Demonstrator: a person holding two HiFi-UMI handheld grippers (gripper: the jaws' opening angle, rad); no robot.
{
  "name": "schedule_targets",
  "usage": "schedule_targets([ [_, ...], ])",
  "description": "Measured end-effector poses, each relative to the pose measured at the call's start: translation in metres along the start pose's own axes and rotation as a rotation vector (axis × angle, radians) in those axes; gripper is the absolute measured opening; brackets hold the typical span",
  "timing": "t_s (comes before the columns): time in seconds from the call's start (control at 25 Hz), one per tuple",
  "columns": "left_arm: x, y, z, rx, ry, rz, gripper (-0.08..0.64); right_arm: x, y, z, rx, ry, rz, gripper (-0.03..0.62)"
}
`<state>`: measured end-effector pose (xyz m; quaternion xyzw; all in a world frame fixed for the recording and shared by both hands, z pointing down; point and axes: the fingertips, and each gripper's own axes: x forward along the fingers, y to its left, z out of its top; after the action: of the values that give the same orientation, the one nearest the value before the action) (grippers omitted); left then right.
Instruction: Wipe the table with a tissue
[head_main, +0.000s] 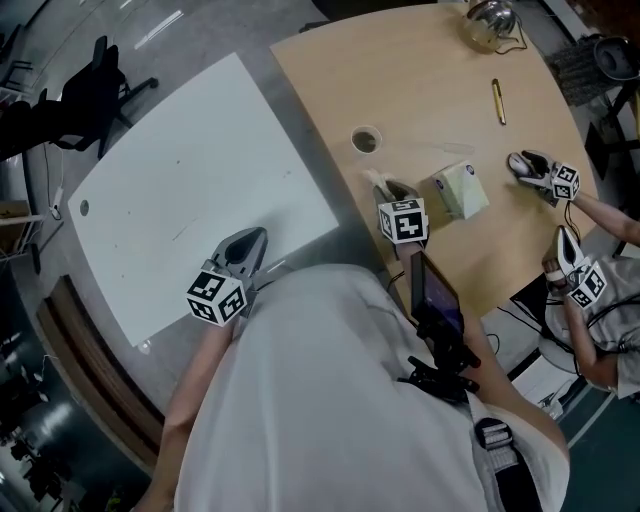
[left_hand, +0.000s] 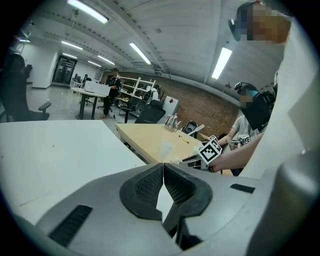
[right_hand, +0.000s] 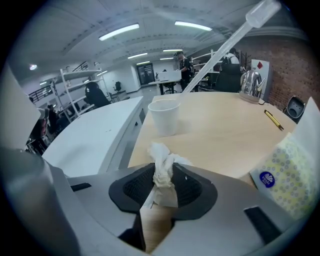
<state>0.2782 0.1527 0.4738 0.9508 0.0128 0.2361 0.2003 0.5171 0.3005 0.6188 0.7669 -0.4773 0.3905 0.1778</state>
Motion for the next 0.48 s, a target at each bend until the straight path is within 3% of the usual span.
schedule_targets([
  [0.32,-0.001,-0.004,-0.003,-0.008,-0.003,0.013,0.008,-0.011,-0.001,0.006,0.075,-0.060,0.081,0.101],
  [0.48,-0.008,-0.001,-0.007,-0.016,0.002,0.032,0.008,-0.025,0.029,0.021,0.049,-0.126,0.155,0.101],
])
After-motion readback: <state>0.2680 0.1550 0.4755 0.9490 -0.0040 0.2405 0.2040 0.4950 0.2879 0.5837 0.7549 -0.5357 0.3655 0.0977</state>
